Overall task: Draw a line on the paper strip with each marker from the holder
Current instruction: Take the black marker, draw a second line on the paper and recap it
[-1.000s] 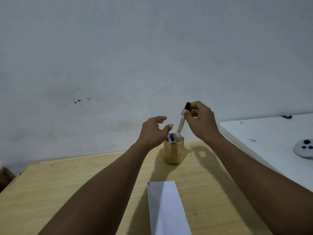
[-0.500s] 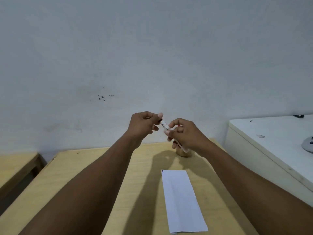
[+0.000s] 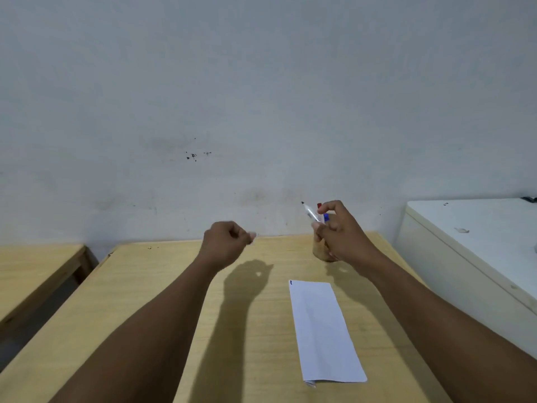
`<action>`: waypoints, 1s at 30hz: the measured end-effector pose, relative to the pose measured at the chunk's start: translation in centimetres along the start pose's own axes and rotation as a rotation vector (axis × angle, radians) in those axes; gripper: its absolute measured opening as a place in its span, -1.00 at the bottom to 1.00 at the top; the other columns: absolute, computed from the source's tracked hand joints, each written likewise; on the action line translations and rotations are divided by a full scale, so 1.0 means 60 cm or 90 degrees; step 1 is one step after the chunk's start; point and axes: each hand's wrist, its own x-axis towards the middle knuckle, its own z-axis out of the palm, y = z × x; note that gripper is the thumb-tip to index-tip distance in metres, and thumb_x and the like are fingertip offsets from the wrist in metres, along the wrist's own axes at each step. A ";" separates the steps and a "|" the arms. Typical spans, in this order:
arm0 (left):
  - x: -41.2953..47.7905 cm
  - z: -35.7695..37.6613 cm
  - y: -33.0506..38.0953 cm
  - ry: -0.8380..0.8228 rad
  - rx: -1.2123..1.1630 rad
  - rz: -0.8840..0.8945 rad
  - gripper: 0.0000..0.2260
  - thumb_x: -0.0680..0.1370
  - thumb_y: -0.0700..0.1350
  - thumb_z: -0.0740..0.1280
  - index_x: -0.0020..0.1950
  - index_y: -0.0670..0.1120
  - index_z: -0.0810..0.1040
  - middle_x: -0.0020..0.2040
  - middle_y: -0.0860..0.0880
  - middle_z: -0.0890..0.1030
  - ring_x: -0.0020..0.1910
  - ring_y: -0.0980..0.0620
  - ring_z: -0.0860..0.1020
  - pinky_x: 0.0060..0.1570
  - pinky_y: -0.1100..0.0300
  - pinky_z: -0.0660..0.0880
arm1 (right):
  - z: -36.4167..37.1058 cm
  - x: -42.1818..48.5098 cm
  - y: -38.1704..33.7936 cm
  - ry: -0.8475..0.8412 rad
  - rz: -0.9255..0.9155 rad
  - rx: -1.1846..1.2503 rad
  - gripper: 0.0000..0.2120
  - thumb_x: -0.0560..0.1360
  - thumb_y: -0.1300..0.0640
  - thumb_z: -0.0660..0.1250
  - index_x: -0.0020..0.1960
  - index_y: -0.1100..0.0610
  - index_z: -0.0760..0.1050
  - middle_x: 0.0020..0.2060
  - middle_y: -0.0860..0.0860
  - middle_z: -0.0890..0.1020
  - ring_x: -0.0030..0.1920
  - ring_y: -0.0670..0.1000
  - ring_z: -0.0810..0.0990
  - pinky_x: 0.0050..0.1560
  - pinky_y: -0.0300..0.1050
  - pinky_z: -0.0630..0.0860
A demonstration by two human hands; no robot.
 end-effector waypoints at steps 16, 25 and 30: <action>-0.054 0.067 -0.089 -0.170 0.228 0.039 -0.83 0.40 0.03 0.48 -0.07 0.01 0.64 -0.19 0.12 0.66 -0.13 0.09 0.62 -0.10 0.18 0.57 | 0.024 -0.018 0.027 0.029 0.184 0.415 -0.81 0.46 0.06 0.51 -0.07 0.11 0.54 -0.44 0.04 0.57 -0.46 -0.01 0.49 -0.40 -0.17 0.34; -0.077 0.102 -0.058 -0.208 0.341 -0.003 0.00 0.21 0.61 0.29 0.54 0.14 0.26 0.50 -0.02 0.30 0.49 -0.11 0.27 0.44 -0.13 0.26 | 0.061 -0.022 0.080 0.081 0.231 0.307 -0.55 0.61 -0.14 0.25 -0.06 0.25 0.64 -0.34 0.18 0.66 -0.45 0.06 0.57 -0.49 -0.17 0.39; -0.089 0.113 -0.064 -0.203 0.431 0.019 -0.08 0.24 0.56 0.31 0.48 0.11 0.31 0.47 0.00 0.29 0.47 -0.07 0.21 0.40 -0.05 0.19 | 0.081 -0.039 0.128 0.032 0.166 0.033 -0.82 0.56 0.16 0.35 0.08 0.26 0.61 -0.40 0.02 0.67 -0.50 -0.06 0.59 -0.51 -0.26 0.48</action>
